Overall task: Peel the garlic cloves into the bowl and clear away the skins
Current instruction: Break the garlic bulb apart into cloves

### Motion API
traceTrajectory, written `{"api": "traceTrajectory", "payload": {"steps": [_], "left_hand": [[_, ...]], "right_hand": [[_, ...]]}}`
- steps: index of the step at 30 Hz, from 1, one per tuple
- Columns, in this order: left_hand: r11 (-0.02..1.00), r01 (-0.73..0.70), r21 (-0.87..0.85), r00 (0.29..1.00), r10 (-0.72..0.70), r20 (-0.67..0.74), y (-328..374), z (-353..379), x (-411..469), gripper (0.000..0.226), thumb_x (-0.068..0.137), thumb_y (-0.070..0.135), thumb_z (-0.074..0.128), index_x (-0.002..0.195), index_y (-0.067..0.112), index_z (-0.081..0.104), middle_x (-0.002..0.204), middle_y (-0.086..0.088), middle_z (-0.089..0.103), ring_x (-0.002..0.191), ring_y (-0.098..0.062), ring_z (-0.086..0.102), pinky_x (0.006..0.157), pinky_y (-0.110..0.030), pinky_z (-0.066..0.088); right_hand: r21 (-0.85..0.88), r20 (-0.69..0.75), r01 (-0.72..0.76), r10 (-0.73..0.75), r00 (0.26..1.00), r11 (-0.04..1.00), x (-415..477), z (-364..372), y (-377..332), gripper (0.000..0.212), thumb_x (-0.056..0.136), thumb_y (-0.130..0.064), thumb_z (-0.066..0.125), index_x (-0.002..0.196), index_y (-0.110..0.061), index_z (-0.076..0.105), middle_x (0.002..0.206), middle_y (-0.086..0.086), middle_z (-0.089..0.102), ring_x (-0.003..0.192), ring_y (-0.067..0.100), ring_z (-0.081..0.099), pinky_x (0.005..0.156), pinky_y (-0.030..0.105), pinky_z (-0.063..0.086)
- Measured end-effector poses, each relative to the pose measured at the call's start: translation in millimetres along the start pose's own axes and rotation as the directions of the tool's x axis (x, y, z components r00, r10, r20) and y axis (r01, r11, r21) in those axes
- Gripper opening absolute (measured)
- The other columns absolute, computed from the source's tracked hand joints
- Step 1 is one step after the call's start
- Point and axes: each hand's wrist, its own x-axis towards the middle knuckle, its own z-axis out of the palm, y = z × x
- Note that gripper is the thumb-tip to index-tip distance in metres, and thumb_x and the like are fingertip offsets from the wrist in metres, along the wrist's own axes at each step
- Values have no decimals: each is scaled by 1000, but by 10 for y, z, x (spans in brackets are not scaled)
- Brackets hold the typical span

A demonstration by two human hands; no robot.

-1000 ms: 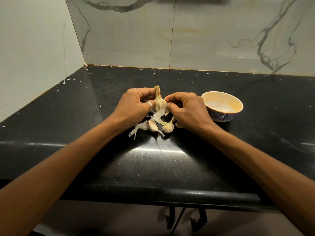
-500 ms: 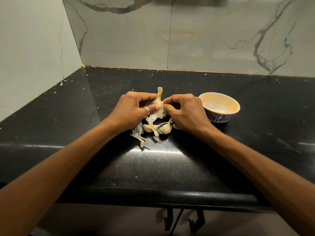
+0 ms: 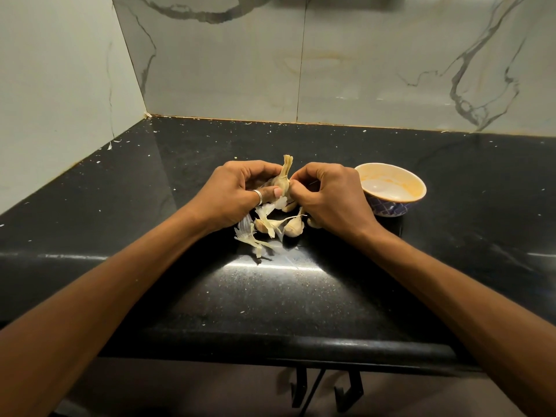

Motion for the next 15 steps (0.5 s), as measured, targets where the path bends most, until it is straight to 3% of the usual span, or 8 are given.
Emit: {"api": "traceTrajectory", "payload": {"steps": [8,15], "left_hand": [[999,-11,-38,1000,11,11,0,7,1,35,90,2,71,123,11,69,112,-1,75,107,-14,71,100,-36,55],[999,-34,-19,999,34,30,31,13,-7,36,88,2,73,121,16,69,112,1,75,108,-12,70,101,-36,54]], "right_hand": [[-51,24,79,-78,997,996,9,-35,17,13,92,-18,68,85,-13,78,75,-4,75,66,8,68,66,34,56],[-103,-40,73,-77,996,992,-4,30,7,14,89,-22,73,80,-11,74,70,-1,71,60,10,62,61,32,52]]}}
